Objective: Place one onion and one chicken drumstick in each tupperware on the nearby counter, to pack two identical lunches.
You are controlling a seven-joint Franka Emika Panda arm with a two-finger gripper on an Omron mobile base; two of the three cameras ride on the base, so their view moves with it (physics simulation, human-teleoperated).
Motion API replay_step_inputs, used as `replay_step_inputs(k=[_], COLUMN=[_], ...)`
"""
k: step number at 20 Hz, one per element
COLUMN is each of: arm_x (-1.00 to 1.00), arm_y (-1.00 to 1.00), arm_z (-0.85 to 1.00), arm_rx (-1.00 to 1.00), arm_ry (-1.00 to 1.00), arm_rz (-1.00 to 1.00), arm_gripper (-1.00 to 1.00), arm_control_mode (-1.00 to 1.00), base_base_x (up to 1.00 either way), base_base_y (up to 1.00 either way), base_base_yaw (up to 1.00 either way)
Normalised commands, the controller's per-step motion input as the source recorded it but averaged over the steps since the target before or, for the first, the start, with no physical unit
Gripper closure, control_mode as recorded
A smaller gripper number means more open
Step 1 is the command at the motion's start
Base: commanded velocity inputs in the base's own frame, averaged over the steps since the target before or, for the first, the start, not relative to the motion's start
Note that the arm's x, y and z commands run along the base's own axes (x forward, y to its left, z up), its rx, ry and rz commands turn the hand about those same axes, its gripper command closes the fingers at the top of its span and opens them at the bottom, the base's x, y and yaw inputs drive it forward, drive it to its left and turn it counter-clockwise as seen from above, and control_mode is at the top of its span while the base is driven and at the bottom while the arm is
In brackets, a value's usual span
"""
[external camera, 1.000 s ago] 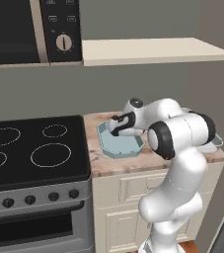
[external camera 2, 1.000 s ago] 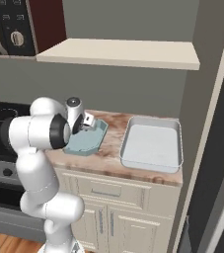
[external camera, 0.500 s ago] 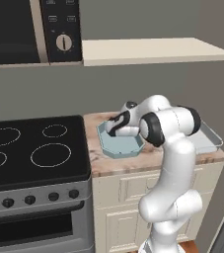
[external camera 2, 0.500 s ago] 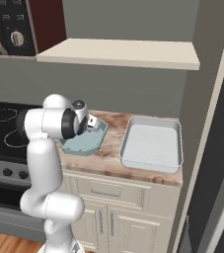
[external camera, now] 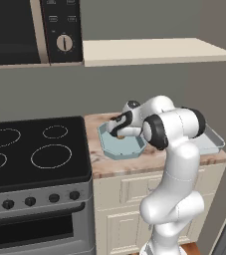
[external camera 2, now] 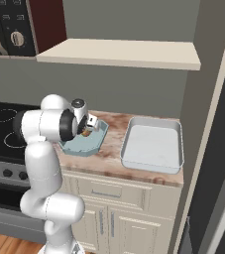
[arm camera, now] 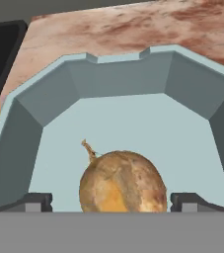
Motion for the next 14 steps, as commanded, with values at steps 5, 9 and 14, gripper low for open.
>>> replay_step_inputs(k=[5, 9, 14], arm_x=[-0.17, -0.93, -1.0], arm_y=[-0.02, -0.25, -0.5], arm_z=[0.32, 0.53, 0.62], arm_rx=[0.0, 0.0, 0.0], arm_ry=[-0.02, -0.06, -0.09], arm_rz=[0.0, 0.0, 0.0], arm_gripper=[-1.0, -1.0, -1.0], arm_control_mode=[-1.0, -1.0, -1.0], base_base_x=[0.0, 0.0, 0.0], base_base_y=[0.0, 0.0, 0.0], base_base_yaw=[0.0, 0.0, 0.0])
